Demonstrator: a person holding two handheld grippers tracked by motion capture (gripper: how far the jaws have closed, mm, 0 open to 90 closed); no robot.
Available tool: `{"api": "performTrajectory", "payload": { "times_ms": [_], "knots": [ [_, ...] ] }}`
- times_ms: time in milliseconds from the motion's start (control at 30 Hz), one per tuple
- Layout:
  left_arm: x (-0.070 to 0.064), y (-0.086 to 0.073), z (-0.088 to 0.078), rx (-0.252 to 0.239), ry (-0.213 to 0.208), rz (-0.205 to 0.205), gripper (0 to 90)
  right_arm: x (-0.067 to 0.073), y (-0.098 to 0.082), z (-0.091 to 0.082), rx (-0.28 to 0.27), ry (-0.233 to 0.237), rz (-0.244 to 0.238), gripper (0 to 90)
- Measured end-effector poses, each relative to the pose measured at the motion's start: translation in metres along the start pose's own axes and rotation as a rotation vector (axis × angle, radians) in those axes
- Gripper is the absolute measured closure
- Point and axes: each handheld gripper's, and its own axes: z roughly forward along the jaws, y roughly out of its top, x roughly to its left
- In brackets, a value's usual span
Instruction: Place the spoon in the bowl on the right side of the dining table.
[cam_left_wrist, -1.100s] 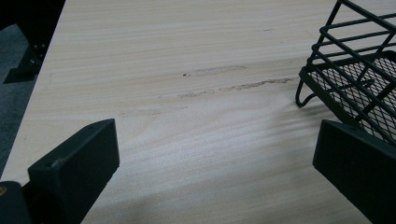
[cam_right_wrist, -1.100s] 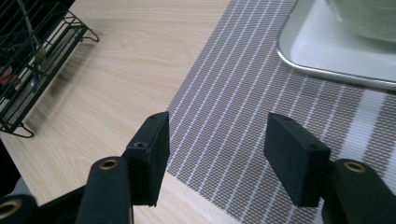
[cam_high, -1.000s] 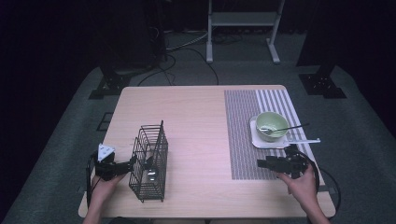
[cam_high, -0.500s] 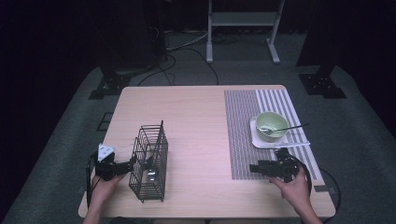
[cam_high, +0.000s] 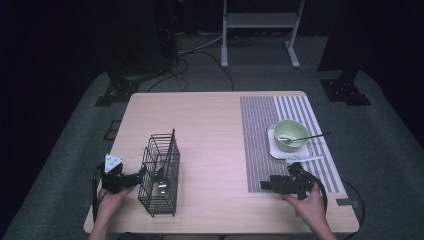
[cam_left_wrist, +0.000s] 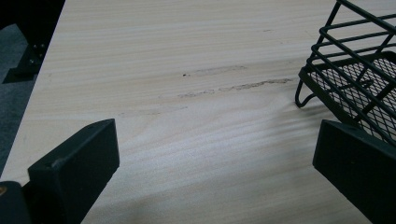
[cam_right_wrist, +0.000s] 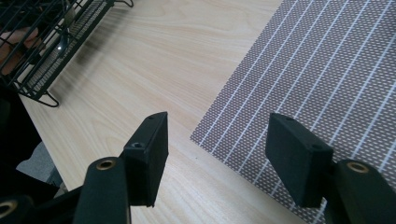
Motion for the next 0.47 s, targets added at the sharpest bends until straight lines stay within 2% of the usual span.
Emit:
{"api": "performTrajectory", "payload": {
  "times_ms": [267,467],
  "knots": [
    [0.0,0.0,0.0,0.0,0.001,-0.001,0.0,0.006,-0.005,-0.002,-0.003,0.018,-0.006,39.1],
    [0.001,0.0,-0.001,0.0,0.0,0.0,0.0,0.011,-0.01,-0.005,-0.038,0.034,-0.014,37.5]
  ]
}}
